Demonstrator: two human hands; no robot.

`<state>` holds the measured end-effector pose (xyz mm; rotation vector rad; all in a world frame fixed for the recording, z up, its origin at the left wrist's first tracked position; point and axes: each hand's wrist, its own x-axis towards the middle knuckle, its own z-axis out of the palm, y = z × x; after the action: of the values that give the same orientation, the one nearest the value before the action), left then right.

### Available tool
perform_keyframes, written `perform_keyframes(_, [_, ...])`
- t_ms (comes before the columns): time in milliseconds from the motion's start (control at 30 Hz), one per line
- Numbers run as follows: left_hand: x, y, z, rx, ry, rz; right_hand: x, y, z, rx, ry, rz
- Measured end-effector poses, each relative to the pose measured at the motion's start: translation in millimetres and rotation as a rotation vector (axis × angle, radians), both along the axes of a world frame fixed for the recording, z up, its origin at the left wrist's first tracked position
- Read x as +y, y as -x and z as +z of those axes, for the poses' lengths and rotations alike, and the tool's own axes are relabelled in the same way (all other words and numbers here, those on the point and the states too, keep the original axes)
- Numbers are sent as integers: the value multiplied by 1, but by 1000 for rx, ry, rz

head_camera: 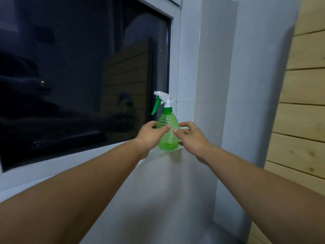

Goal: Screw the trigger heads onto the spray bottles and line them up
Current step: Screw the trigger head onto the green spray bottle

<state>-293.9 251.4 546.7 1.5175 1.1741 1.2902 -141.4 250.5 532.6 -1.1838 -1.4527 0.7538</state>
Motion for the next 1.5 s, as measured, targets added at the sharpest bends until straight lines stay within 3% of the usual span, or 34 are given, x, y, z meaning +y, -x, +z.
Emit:
perform_keyframes(667, [47,-2,-26,101,-21,224,53,7,-28,-7,29,-23])
perform_keyframes(867, [36,3,-23,183,-15,219,39,2,-29,-92,32,-79])
perform_keyframes(1100, [-27,5,-31,197,-121,258,-30,-27,-43,-7,22,-149])
perform_keyframes(1233, [-79,-16,-63,221,-95,105,-89,-51,-79,-2,91,-213])
perform_keyframes(1500, [-162,-82,-223,404,381,-323,-215,-116,-215,-209,424,-287])
